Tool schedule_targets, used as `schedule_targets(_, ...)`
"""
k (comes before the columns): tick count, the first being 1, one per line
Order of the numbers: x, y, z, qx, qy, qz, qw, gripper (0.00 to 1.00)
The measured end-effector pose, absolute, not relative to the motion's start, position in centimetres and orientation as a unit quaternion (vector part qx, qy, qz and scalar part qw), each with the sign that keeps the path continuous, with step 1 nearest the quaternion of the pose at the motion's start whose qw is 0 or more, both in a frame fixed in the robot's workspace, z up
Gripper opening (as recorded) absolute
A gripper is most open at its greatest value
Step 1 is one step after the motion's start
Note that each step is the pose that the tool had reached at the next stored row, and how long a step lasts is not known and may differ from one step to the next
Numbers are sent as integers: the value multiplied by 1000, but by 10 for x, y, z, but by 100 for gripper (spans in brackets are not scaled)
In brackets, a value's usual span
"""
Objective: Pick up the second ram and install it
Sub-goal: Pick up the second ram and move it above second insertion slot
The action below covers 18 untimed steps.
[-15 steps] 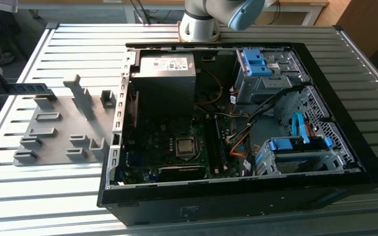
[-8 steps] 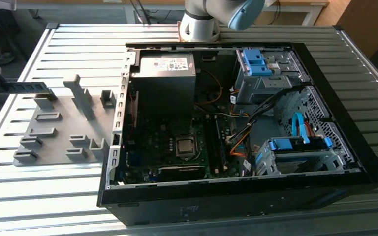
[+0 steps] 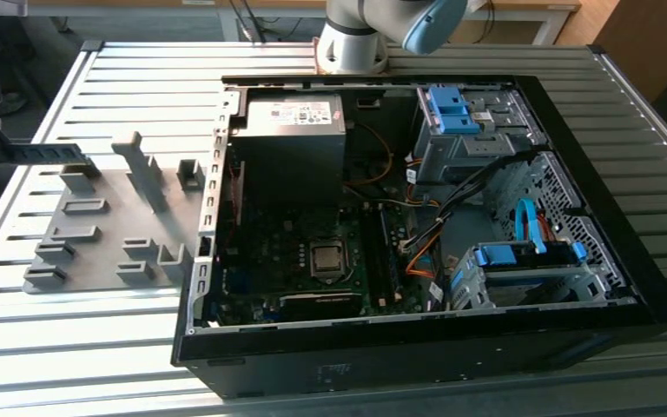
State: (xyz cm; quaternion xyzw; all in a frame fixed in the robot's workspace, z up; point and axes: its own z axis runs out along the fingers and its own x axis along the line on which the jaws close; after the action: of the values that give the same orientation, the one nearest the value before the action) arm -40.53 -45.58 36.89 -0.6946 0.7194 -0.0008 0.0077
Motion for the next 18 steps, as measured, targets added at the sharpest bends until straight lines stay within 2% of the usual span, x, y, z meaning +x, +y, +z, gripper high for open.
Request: schedule_targets(18,-405,-456,373,-695,719,-1,8,14)
